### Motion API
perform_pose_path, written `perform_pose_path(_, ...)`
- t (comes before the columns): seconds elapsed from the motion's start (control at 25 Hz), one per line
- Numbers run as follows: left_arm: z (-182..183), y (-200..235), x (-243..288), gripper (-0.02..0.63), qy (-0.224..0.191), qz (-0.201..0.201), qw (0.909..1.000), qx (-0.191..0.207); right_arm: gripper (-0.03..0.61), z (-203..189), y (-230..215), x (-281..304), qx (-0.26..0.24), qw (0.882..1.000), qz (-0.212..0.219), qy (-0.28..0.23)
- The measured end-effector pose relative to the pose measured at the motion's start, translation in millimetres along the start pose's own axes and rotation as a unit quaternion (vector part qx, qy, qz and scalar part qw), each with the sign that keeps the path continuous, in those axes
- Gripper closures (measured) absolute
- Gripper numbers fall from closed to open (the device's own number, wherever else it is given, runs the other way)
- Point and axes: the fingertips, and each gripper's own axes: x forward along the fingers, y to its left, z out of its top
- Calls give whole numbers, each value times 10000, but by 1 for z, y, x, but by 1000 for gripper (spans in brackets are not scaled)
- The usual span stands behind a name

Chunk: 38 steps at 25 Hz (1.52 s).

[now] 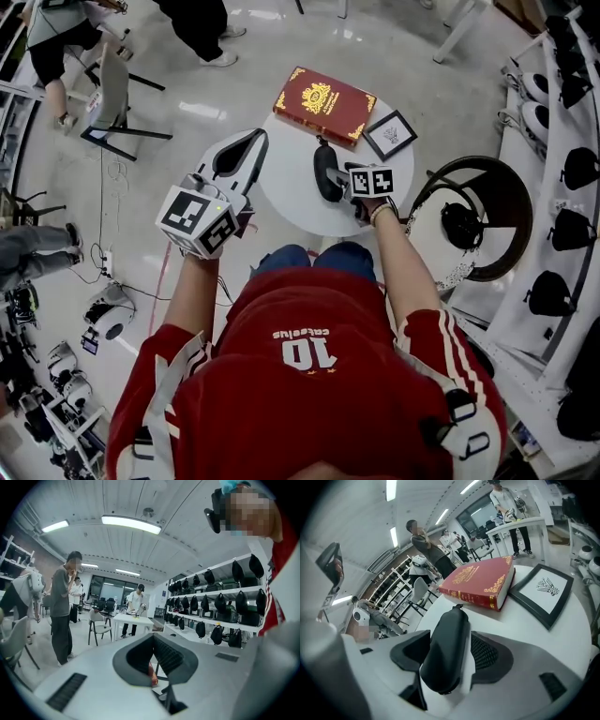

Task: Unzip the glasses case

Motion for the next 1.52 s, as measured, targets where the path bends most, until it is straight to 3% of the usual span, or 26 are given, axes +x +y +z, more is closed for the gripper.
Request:
perform_pose_path(0.72,1,24,-10,607,60,141,9998,140,293,-16,39,65,-115,9956,635,676)
perform_pose_path(1.16,6,45,-23,607,47,215,9997,56,282,-19,48,77,-306,9932,305,1081)
perform_pose_path(1.52,6,49,-27,607,100,144,9998,-5,284,-21,54,76,-286,9912,298,1259)
